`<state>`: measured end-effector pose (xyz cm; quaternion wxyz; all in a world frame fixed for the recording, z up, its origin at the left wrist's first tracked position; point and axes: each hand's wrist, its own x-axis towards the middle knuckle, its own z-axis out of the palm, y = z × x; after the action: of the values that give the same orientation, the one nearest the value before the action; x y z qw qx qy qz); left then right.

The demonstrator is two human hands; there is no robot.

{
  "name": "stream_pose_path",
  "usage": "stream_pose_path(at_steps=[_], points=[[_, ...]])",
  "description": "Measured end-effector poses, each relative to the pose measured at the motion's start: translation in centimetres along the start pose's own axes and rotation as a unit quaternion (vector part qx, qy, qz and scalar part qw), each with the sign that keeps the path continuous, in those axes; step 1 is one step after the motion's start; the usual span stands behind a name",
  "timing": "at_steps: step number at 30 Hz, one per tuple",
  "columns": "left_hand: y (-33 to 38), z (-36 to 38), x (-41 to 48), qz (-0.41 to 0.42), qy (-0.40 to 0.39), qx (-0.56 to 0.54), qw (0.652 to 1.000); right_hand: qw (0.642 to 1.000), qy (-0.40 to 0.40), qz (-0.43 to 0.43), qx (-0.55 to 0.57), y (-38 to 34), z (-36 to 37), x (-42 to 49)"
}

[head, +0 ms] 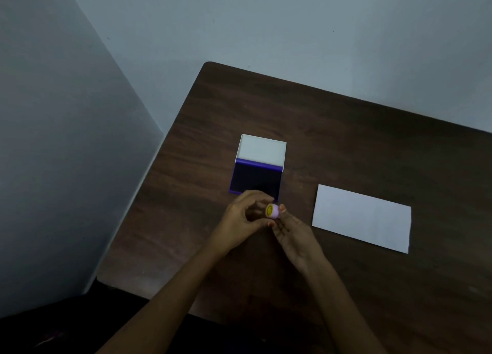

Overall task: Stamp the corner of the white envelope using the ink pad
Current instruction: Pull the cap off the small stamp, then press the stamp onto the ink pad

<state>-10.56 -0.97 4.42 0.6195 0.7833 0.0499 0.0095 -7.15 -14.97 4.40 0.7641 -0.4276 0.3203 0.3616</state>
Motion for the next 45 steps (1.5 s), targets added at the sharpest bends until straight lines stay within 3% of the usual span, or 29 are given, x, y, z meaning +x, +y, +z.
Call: stream_pose_path(at_steps=[6,13,18,20,23,27,33,35,36,37,38,39,40,42,45], points=[[0.7,0.2,-0.4,-0.017,0.002,0.015,1.000,0.999,-0.008,0.021,0.039,0.3,-0.6,-0.3],[1.1,0.9,-1.0,-0.058,0.065,-0.021,0.996,0.998,-0.052,-0.022,0.034,-0.2,-0.9,-0.8],[1.3,1.1,-1.1,-0.152,0.059,-0.090,0.982,0.991,-0.012,-0.060,-0.115,-0.8,-1.2,-1.2],[1.0,0.8,-0.8,-0.210,0.079,-0.123,0.967,0.995,-0.027,-0.074,-0.054,-1.3,-1.7,-1.2],[0.0,0.4,-0.7,-0.199,0.042,0.034,0.978,0.980,-0.081,-0.015,0.183,-2.0,-1.8,-1.9],[-1.6,1.1,-1.3,-0.133,0.001,0.174,0.976,0.965,-0.105,-0.018,0.241,-2.3,-1.1,-2.9],[-3.0,1.1,-0.9,-0.168,-0.032,0.177,0.969,0.955,-0.124,-0.032,0.268,-3.1,-1.0,-2.8],[-3.0,0.2,-0.6,-0.164,0.023,0.182,0.969,0.966,-0.107,-0.034,0.234,-3.2,-1.4,-1.9],[-3.2,-0.4,-0.3,-0.144,0.065,0.190,0.969,0.980,-0.084,-0.053,0.171,-3.2,-1.3,-1.5],[-3.5,-1.1,0.1,-0.115,0.102,0.199,0.968,0.995,-0.027,-0.088,0.037,-3.1,-1.1,-0.8],[-3.9,-1.8,0.5,-0.087,0.123,0.208,0.966,0.981,0.046,-0.131,-0.132,-2.9,-0.8,0.0],[-4.4,-2.4,1.1,-0.068,0.124,0.220,0.965,0.944,0.117,-0.166,-0.261,-2.8,-0.4,0.8],[-4.9,-2.9,1.7,-0.058,0.111,0.235,0.964,0.914,0.154,-0.199,-0.319,-2.7,0.1,1.6],[-6.1,-3.6,2.7,-0.049,0.073,0.281,0.956,0.888,0.146,-0.265,-0.347,-2.8,1.0,3.2],[-7.7,-3.8,3.4,-0.012,0.050,0.346,0.937,0.819,0.119,-0.341,-0.445,-3.2,2.3,5.3]])
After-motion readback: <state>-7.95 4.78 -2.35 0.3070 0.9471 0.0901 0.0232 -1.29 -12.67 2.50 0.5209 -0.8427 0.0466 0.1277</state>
